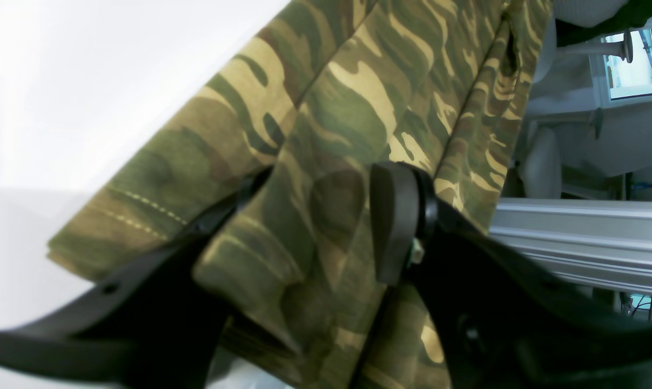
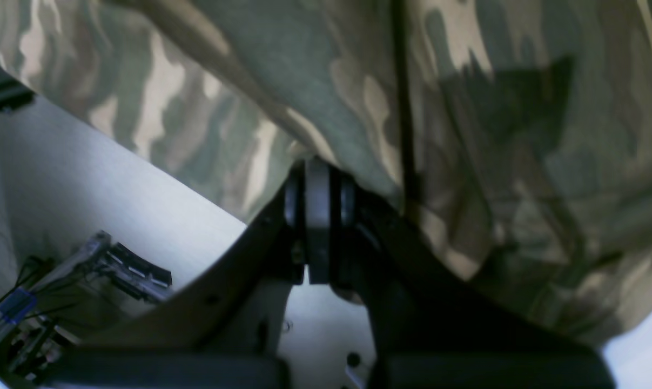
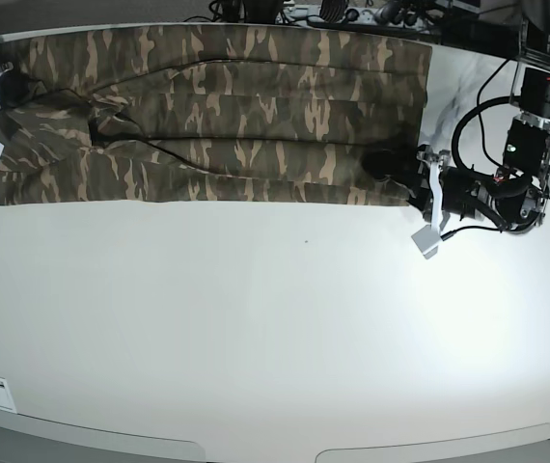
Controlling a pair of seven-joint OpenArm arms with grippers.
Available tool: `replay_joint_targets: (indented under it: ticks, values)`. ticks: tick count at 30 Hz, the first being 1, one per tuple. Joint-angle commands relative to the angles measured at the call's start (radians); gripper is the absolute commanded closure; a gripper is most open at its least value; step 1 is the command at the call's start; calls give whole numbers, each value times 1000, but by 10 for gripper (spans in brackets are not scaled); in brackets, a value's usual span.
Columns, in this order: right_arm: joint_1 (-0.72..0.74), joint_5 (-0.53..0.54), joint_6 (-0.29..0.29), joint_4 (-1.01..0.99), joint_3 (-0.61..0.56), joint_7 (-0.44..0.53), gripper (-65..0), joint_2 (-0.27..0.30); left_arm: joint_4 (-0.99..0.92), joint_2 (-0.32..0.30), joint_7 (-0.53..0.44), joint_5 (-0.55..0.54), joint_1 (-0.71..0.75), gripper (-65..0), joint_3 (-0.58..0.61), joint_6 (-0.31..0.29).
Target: Fold the T-shirt properly
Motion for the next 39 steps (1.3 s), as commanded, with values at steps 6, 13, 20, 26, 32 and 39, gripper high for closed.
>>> replay_joint_targets:
  ticks: [6, 13, 20, 26, 32, 39]
  values:
    - [6, -3, 1, 9, 11, 0, 0, 19, 13, -17, 1, -24, -23, -295, -11, -12]
    - [6, -193, 0, 9, 11, 0, -279, 19, 14, -45, 1, -24, -41, -295, -13, -12]
    - [7, -293, -32, 10, 11, 0, -388, 28, 14, -131, 1, -24, -92, -295, -13, 21]
    - [9, -291, -50, 10, 11, 0, -383, 57, 14, -209, 1, -24, -108, -107, -13, 30]
    - [14, -291, -118, 10, 18, 0, -13, 86, 16, -262, 1, -24, -129, 0, -19, 32]
    - [14, -297, -184, 10, 57, 143, 0, 80, 33, -259, -15, -24, -167, 0, -33, -7]
